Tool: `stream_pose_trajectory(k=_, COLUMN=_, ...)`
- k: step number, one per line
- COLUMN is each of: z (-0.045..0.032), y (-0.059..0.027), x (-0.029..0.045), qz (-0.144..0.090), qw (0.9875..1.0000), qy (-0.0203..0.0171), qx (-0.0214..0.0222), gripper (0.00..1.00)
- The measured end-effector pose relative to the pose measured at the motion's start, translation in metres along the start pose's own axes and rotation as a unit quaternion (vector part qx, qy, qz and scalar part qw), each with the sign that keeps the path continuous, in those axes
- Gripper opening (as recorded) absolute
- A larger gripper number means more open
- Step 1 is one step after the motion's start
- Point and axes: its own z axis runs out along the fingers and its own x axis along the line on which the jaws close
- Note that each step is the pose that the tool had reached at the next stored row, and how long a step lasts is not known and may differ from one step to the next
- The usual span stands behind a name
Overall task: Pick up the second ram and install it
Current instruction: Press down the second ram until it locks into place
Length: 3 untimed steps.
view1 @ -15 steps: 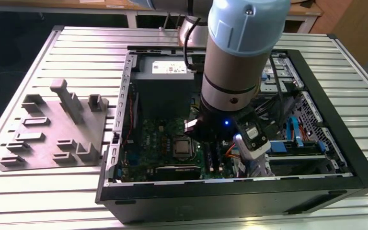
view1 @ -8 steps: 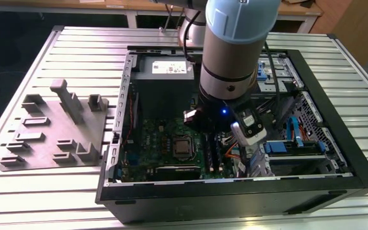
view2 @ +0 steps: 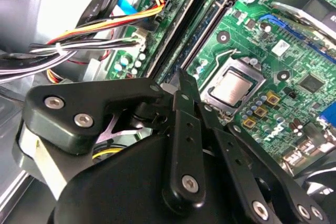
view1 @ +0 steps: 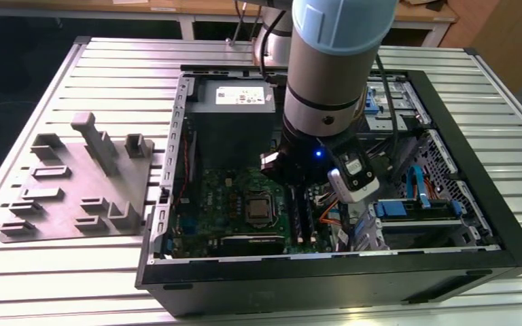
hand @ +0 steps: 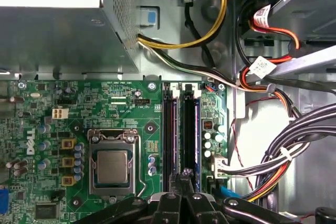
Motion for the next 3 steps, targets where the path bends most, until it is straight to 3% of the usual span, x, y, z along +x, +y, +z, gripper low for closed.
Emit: stream_pose_trajectory(k=3, z=-0.0003, y=0.0, x=0.0, qz=0.0, qw=1.0, qy=0.0, qx=0.0, gripper=0.1)
